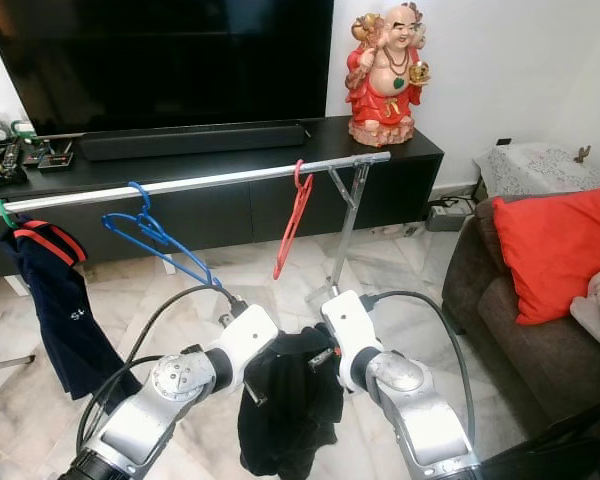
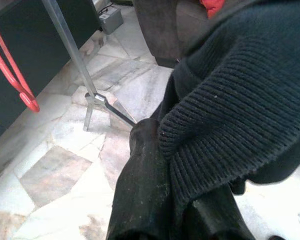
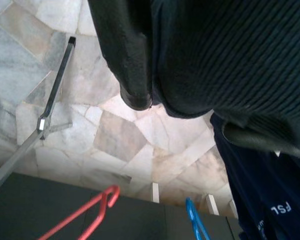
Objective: Hang hanger
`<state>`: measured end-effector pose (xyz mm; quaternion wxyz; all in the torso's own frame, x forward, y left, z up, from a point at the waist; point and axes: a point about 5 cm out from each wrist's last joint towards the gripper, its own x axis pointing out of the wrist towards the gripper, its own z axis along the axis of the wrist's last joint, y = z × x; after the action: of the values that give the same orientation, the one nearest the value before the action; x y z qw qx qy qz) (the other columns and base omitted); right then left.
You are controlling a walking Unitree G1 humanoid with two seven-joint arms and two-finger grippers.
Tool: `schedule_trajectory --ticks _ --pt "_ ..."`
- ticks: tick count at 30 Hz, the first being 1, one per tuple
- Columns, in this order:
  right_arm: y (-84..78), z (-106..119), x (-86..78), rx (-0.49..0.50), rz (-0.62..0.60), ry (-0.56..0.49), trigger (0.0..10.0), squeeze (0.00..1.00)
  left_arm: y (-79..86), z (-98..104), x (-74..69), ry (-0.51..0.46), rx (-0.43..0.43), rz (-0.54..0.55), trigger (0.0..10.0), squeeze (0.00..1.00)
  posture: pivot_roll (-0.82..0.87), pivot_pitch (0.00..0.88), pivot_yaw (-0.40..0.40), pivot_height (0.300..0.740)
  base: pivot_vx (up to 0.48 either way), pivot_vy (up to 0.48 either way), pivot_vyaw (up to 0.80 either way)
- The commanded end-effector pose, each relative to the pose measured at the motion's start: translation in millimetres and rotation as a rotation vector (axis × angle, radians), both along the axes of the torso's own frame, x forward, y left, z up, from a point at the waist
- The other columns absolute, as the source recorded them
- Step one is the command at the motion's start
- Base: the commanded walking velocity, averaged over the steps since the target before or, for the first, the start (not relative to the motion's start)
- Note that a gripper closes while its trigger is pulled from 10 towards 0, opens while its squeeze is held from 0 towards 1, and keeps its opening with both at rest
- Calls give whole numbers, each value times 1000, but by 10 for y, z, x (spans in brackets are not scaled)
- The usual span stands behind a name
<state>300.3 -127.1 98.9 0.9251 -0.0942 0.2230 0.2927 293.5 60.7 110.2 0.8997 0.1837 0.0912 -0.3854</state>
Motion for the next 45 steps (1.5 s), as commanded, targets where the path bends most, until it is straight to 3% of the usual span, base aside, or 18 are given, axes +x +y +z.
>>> schedule_trajectory --ticks 1,5,6,7,12,13,14,33,45 --pt "3 -57 -21 -14 3 10 10000 0 -55 84 -13 -30 -3 -26 0 0 87 53 2 740 0 0 0" --pt "4 -154 -52 -12 16 35 10000 0 -63 106 -16 -21 -9 -23 0 0 87 53 2 740 0 0 0" --pt "-3 -170 -55 -15 18 37 10000 769 -66 108 -15 -18 -12 -23 0 0 88 49 1 740 0 0 0" --pt "-10 -187 -60 -20 25 40 10000 1000 -69 111 -14 -16 -13 -23 0 0 88 49 1 740 0 0 0" --pt "-33 -262 -66 -43 54 45 10000 1000 -95 127 -13 -3 -22 -24 0 0 88 47 -1 740 0 0 0" --pt "-45 -277 -58 -53 51 45 10000 643 -99 131 -15 -1 -24 -25 0 0 86 46 -1 740 0 0 0" --pt "-67 -306 -46 -70 45 46 10000 0 -107 136 -16 1 -27 -26 0 0 86 46 -2 740 0 0 0" --pt "-45 -586 -35 -53 -38 79 10000 0 -174 193 -25 24 -40 -25 0 0 93 46 -5 740 0 0 0" --pt "-163 -696 -21 -92 -141 95 10000 0 -170 199 -16 26 -39 -18 0 0 94 48 -4 740 0 0 0"
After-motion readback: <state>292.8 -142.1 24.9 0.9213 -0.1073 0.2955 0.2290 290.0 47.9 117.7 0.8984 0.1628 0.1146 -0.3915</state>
